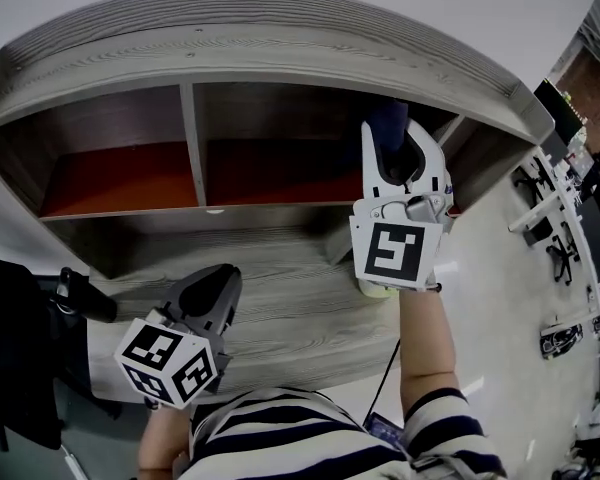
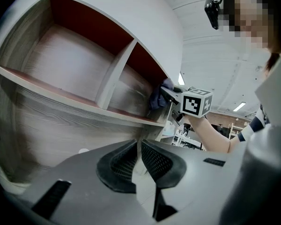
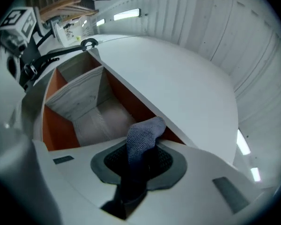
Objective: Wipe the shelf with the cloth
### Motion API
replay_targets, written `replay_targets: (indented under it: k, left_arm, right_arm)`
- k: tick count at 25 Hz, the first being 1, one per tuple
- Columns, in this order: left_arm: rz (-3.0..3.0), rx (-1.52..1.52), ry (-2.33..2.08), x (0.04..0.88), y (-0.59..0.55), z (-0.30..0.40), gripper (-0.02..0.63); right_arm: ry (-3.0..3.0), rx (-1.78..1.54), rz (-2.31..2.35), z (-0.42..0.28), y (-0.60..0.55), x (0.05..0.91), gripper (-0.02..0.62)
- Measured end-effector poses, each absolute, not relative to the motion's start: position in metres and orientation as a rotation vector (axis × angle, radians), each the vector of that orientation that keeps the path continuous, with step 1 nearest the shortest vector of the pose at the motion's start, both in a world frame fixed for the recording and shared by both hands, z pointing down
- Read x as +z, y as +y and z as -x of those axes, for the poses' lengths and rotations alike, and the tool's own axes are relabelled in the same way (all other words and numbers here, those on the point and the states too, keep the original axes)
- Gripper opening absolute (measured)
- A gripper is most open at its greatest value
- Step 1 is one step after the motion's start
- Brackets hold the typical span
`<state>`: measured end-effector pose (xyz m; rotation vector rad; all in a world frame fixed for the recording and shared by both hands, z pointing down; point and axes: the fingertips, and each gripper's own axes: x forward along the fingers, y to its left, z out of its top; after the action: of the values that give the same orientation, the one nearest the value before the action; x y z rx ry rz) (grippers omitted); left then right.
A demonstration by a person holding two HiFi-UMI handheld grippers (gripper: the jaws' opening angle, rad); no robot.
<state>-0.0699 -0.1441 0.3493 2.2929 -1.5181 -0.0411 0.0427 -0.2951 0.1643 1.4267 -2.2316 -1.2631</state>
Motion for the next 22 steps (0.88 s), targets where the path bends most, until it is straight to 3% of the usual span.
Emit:
replay_targets:
  k: [14,22]
  left_arm:
    - [-2.284,-0.048,-1.51,0.352,-0.145,0.069,0.041]
    - [-2.275,-0.046,-1.518,0.354,-0.144,0.073,0.04]
  right_arm:
    - [-1.594,-1.661,-1.576,-0.079,-0.306,0.16,0.092]
    - [-1.377,-1.629,-1.588,-0.091,-0.32,0.164,0.092]
